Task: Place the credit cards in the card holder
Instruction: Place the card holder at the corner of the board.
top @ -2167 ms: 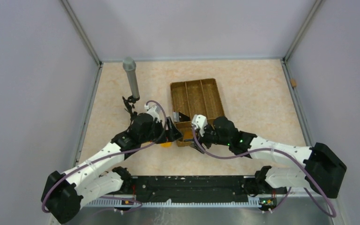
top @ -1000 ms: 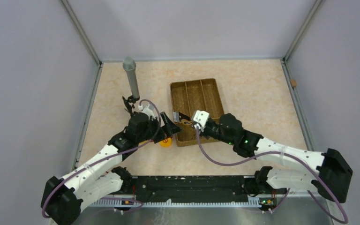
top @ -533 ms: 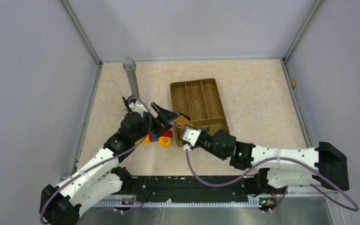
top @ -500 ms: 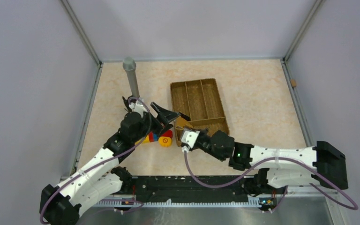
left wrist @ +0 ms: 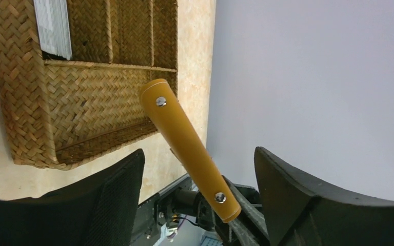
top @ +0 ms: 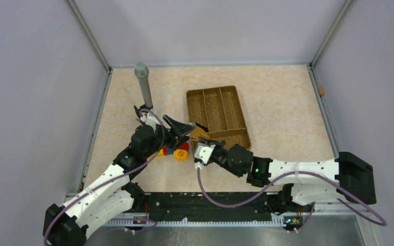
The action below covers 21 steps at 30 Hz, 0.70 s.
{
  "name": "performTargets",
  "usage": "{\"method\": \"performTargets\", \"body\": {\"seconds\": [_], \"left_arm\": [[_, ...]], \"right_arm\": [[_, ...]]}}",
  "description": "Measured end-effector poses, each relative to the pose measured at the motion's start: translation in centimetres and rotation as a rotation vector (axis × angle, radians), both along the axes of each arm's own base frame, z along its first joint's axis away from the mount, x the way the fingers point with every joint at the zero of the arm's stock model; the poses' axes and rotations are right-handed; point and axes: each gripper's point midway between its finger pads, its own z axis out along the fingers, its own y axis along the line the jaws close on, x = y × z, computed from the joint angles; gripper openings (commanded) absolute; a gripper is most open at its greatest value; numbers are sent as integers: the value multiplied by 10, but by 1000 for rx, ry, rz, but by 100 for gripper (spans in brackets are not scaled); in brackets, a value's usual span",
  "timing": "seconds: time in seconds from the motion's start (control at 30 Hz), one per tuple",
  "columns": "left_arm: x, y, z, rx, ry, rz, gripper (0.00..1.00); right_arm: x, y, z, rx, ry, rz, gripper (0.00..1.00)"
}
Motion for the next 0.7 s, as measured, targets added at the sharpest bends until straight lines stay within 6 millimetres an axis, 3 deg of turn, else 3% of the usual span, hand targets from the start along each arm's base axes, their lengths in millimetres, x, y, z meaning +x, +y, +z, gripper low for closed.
{"method": "performTargets", "body": {"seconds": [0.23,0.5,0.53,0.7], "left_arm": [[-2,-6,-14,12,47,-30,52],[-2,-12,-10,-14,41,-57,4],[-1,-12,-9,-15,37,-62,0],[-1,-13,-11,10,12,-80,0]], "right_arm": [[0,3,0,-8,-24,-5,0],[-1,5,-9,-44,-32,-8,0],[-1,4,-9,-47,-31,-10,6],[-3,2,-16,-27,32,-32,49]]}}
